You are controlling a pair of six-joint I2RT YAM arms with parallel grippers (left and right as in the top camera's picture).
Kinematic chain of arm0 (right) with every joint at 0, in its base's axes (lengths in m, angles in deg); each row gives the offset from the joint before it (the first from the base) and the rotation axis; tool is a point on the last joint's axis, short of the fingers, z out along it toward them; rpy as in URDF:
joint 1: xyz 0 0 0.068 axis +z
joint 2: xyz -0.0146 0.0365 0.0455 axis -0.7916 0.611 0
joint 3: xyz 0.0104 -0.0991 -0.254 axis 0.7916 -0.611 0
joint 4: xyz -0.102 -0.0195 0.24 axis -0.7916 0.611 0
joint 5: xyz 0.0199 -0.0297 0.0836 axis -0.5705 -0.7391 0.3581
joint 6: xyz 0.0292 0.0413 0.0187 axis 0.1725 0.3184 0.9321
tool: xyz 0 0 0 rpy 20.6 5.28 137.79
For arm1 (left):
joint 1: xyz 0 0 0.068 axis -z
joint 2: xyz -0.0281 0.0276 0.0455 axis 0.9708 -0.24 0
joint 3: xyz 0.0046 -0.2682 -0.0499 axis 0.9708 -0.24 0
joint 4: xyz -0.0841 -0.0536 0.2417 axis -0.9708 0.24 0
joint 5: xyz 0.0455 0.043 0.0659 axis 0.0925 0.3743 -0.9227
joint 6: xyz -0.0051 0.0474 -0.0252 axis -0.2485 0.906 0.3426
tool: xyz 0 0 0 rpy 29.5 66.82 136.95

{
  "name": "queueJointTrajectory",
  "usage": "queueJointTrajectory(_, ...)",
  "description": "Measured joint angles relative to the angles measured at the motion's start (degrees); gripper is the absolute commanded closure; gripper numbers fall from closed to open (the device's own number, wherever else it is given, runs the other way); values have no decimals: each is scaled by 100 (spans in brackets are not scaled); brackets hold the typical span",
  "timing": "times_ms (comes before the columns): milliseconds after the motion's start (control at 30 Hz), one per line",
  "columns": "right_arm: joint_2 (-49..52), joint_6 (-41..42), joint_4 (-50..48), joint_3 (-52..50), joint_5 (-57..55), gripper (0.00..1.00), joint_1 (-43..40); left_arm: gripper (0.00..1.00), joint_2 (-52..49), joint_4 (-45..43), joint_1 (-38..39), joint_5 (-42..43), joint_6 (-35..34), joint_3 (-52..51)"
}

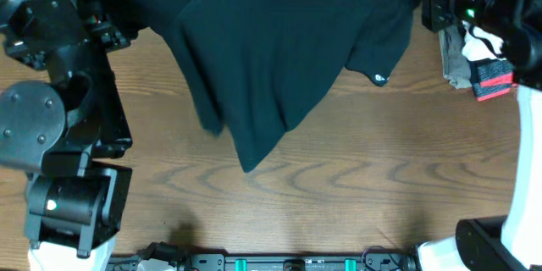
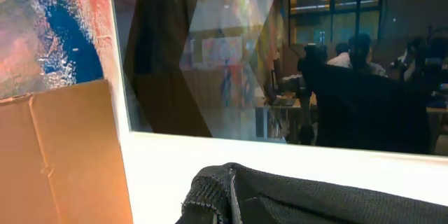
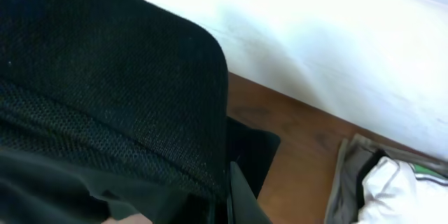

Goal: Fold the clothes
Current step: 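Hold the t-shirt with both grippers, spread it apart and shake it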

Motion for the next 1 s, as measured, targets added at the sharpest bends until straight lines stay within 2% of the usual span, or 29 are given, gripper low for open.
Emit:
queueJointTrajectory(367,-1427,236,632,153,-7,99,2,94,1147,667,0,205,-387,-4)
queueJointTrajectory(633,-2186,295,750,197,52,99,2,94,1847,1134,0,391,-566,-4)
queueJointTrajectory(800,-2087,306,752,223,-42,99,2,94,1733,1386,0,396,-579,-4)
queueJointTrajectory(1000,-1233,339,826,232,-282,99,0,94,1034,1462,-7,295,-581,-4)
